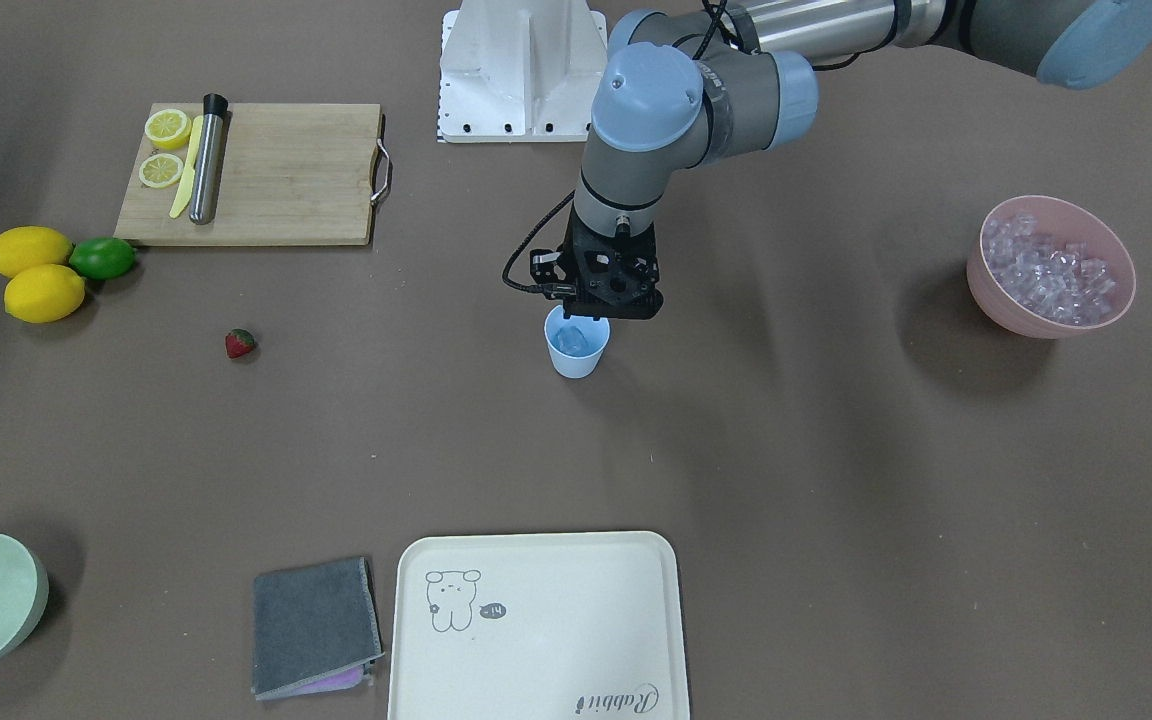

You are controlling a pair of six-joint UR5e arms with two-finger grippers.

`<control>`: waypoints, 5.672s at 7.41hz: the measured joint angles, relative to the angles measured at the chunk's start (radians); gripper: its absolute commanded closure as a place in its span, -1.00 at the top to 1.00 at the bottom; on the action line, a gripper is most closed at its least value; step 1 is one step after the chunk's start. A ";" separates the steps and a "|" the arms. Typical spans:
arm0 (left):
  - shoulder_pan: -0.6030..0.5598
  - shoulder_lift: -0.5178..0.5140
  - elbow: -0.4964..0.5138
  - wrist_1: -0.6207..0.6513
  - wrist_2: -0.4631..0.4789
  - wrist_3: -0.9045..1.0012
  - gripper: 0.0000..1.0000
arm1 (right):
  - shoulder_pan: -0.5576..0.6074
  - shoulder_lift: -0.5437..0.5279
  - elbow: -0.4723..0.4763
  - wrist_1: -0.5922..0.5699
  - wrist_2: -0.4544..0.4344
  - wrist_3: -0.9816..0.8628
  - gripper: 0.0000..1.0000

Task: Put ice and strawberries in cup

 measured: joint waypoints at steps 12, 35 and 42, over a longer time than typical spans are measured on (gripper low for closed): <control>-0.459 0.806 -0.291 -0.252 -0.310 0.365 0.76 | -0.001 0.002 0.005 0.001 0.007 0.005 1.00; -0.382 1.023 -0.160 -0.638 -0.305 0.290 -0.54 | 0.000 -0.016 0.014 -0.001 0.016 0.011 1.00; -0.409 1.026 -0.192 -0.629 -0.371 0.303 -1.00 | 0.004 -0.049 0.054 -0.008 0.065 0.015 1.00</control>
